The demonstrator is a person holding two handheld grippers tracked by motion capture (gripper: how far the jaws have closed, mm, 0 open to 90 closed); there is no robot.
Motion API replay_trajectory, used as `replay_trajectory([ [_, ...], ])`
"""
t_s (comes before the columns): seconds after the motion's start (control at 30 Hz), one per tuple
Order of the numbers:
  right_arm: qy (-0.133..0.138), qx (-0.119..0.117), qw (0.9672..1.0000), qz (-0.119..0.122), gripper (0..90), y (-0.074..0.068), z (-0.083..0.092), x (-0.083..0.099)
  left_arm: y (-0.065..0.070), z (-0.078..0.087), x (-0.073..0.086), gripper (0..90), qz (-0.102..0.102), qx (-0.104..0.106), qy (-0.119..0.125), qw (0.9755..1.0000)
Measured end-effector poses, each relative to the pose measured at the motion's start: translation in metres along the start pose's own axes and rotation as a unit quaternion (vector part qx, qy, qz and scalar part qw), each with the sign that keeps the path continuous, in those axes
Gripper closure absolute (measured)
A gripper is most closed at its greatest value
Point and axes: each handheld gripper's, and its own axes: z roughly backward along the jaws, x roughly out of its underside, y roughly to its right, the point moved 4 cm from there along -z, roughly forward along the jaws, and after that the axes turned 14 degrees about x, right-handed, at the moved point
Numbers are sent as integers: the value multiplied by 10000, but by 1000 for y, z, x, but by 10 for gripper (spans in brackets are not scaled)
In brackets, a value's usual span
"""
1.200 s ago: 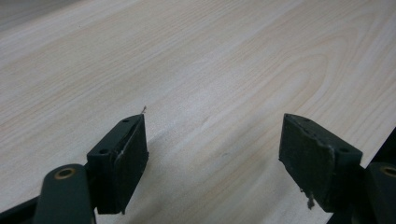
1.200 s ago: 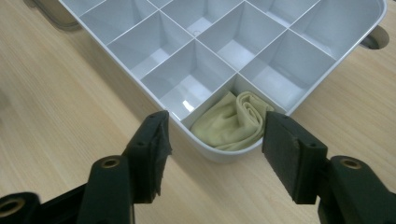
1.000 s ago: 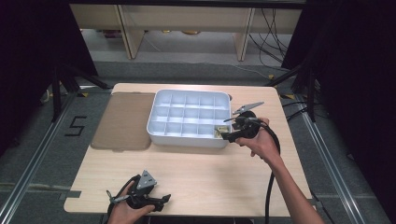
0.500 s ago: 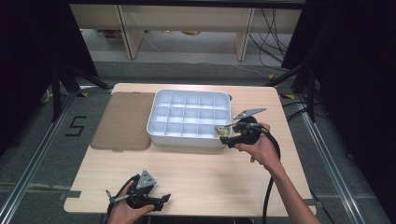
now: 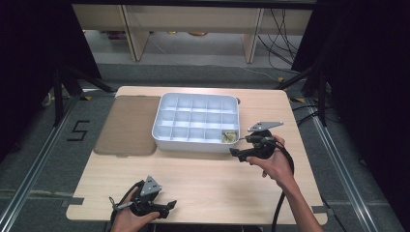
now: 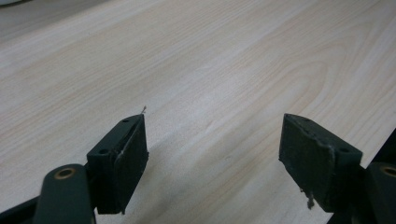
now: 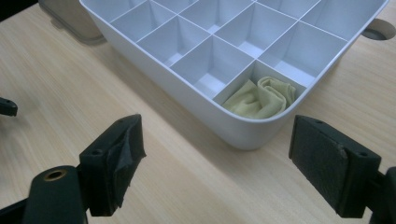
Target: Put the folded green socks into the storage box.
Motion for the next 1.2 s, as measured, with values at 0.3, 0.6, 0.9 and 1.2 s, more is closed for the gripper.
replay_trajectory([
  [0.3,118,-71,9999,-54,187,-3,5,13,0,-2,0,229,52,-57,9,10000],
  [0.6,112,-46,9999,70,190,-7,2,26,-1,-2,1,229,-7,-18,-48,10000],
  [0.9,0,-85,9999,-53,189,-8,1,40,-1,0,1,229,12,-39,5,10000],
  [1.2,-6,-200,9996,-213,188,-10,4,52,-2,-2,1,229,46,-74,28,10000],
])
